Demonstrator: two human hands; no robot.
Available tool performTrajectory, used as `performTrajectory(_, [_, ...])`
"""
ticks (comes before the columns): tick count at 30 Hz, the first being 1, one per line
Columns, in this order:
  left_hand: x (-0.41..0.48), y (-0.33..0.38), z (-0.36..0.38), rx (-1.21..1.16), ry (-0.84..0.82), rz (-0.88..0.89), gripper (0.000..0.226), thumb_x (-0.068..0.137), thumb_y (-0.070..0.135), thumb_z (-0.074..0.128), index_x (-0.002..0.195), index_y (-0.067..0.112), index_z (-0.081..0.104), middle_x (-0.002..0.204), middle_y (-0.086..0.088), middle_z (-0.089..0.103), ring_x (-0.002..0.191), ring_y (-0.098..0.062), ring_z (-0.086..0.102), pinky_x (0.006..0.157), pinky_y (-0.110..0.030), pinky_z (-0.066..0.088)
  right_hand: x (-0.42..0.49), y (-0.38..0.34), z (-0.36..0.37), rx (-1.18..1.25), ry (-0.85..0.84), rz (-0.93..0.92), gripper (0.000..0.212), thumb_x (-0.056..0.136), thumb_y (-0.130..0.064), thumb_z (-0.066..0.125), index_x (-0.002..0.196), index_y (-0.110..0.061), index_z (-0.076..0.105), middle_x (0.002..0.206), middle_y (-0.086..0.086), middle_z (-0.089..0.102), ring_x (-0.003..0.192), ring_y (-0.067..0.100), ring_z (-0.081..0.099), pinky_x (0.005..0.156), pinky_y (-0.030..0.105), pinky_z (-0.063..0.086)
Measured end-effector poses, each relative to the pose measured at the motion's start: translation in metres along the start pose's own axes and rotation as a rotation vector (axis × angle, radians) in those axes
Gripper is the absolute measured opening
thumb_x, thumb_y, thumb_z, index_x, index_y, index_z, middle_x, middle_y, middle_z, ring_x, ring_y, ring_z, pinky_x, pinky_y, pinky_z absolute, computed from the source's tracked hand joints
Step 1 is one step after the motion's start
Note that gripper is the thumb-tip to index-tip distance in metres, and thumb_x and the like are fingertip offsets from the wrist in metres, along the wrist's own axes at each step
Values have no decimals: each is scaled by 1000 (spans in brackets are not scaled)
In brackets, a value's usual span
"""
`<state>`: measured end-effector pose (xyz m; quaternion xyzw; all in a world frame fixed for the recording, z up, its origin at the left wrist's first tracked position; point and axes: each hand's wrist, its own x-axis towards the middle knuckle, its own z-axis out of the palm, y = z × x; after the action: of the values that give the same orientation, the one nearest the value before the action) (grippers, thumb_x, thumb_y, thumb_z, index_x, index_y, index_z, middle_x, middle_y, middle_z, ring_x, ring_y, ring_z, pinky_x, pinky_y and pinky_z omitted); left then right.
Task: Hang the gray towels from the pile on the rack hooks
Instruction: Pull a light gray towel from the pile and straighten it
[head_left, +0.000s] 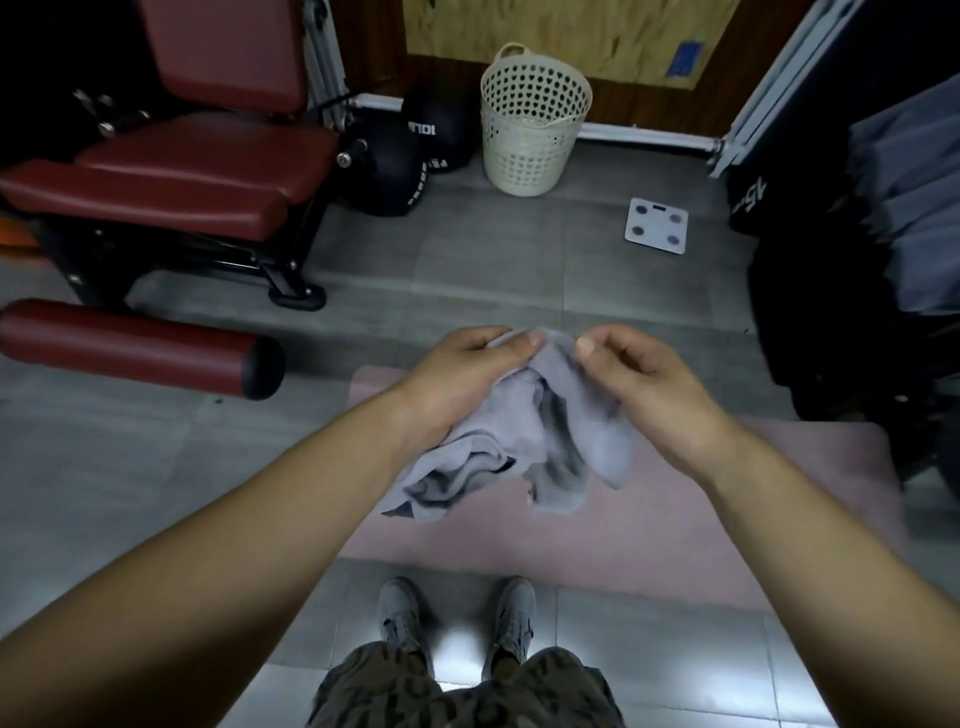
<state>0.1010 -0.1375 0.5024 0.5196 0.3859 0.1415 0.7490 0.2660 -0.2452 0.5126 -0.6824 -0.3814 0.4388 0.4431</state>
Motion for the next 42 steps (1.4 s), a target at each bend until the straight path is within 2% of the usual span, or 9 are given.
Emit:
performTrajectory(3, [1, 9, 11, -10, -8, -52, 46, 96, 36, 65, 110, -8, 68, 105, -27, 72, 97, -37, 72, 90, -48, 57, -1, 1, 4, -102, -48, 6, 36, 86, -45, 74, 113, -24, 61, 92, -5, 69, 80, 3, 65, 71, 18, 52])
performTrajectory(5, [3, 13, 10, -30, -54, -106, 48, 94, 39, 66, 113, -5, 69, 106, -21, 74, 101, -34, 72, 89, -41, 59, 1, -2, 1, -158, 9, -25, 19, 92, -30, 71, 97, -14, 64, 80, -4, 65, 69, 4, 59, 63, 19, 48])
performTrajectory(12, [-1, 17, -32, 197, -251, -278, 41, 85, 37, 73, 109, 4, 70, 109, -17, 74, 98, -30, 71, 90, -39, 56, 7, -6, -27, 68, 188, 53, 32, 98, -28, 61, 84, 0, 59, 73, 9, 47, 69, 19, 41, 57, 28, 34])
performTrajectory(18, [3, 13, -28, -44, 6, -139, 31, 90, 26, 73, 107, 1, 66, 94, -16, 74, 84, -28, 69, 77, -34, 59, 10, -2, -11, -57, 91, 63, 12, 99, -16, 57, 104, -23, 65, 74, -10, 61, 61, 2, 55, 54, 14, 42])
performTrajectory(21, [4, 16, -24, -117, 62, -114, 45, 93, 28, 69, 119, -8, 64, 112, -25, 71, 98, -35, 71, 90, -44, 59, 5, -13, -2, -98, -115, 32, 26, 92, -42, 65, 96, -17, 68, 75, -14, 65, 66, -1, 59, 57, 11, 44])
performTrajectory(28, [3, 29, -20, -127, 50, -131, 37, 97, 33, 63, 111, 0, 70, 102, -17, 76, 95, -29, 74, 79, -35, 61, 19, -12, -5, -231, -8, -2, 32, 95, -30, 67, 69, -15, 58, 58, -14, 51, 54, 4, 45, 53, 17, 38])
performTrajectory(33, [-3, 34, -27, -256, -279, -127, 39, 96, 10, 59, 132, -6, 56, 119, -22, 68, 109, -32, 66, 91, -38, 57, 16, -1, -5, -83, -1, 22, 29, 99, -31, 61, 96, -2, 65, 83, 4, 61, 77, 14, 54, 78, 37, 43])
performTrajectory(37, [0, 29, -24, -285, -263, -85, 40, 92, 1, 61, 132, -3, 58, 126, -25, 64, 109, -31, 66, 91, -37, 58, 6, -4, -8, 164, -149, 1, 56, 78, -51, 77, 121, -18, 64, 101, 7, 70, 99, 19, 65, 92, 35, 51])
performTrajectory(42, [2, 21, -12, -155, -126, -102, 21, 90, 13, 70, 111, 6, 69, 99, -12, 74, 87, -22, 71, 75, -31, 60, 5, -2, 8, -12, -16, 22, 36, 79, -22, 79, 102, -1, 61, 82, 7, 64, 73, 21, 58, 60, 29, 48])
